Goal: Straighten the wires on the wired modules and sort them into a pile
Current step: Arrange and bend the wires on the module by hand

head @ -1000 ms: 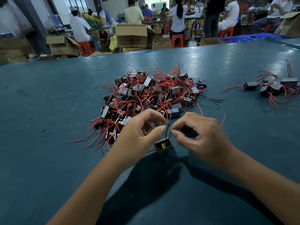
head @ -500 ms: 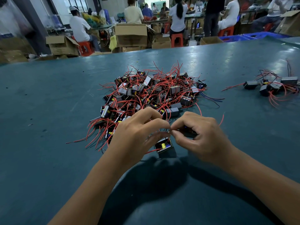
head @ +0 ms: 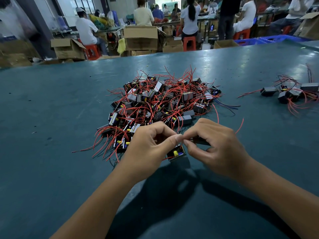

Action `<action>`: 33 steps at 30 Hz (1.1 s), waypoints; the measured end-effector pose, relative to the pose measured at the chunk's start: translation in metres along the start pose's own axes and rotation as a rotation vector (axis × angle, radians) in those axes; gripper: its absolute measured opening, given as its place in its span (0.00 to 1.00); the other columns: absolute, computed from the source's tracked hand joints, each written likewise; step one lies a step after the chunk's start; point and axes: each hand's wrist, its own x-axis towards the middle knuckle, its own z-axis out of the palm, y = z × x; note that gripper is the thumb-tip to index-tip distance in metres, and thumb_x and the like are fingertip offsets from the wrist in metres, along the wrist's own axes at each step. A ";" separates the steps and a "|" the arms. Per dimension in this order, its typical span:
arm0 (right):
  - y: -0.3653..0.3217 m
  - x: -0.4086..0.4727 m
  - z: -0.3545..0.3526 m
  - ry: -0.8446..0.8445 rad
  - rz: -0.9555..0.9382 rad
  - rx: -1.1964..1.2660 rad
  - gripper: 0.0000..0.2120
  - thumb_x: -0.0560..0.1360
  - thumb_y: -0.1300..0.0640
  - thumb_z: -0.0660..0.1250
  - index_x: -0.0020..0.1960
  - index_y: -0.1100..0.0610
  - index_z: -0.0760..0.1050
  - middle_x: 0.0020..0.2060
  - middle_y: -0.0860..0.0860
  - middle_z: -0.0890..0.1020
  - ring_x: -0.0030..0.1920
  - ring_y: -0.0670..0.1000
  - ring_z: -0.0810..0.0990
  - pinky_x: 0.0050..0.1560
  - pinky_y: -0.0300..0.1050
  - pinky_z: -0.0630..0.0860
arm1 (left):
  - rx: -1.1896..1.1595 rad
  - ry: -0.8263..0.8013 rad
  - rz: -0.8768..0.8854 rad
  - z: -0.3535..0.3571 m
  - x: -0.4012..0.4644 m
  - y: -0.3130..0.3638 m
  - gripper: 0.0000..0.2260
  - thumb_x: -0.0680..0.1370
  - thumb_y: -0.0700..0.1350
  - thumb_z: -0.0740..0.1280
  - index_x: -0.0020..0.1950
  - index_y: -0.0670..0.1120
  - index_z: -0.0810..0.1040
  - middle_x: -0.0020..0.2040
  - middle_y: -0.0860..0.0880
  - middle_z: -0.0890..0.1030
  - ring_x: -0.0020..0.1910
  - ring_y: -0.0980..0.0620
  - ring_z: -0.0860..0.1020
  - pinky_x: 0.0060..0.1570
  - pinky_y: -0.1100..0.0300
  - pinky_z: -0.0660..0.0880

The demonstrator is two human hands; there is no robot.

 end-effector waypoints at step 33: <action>-0.001 0.000 -0.002 0.012 0.012 0.006 0.02 0.74 0.62 0.71 0.43 0.60 0.80 0.38 0.46 0.78 0.40 0.44 0.74 0.45 0.34 0.70 | 0.205 -0.038 0.118 0.004 0.000 -0.001 0.06 0.79 0.46 0.66 0.44 0.47 0.78 0.37 0.57 0.75 0.33 0.58 0.70 0.34 0.69 0.64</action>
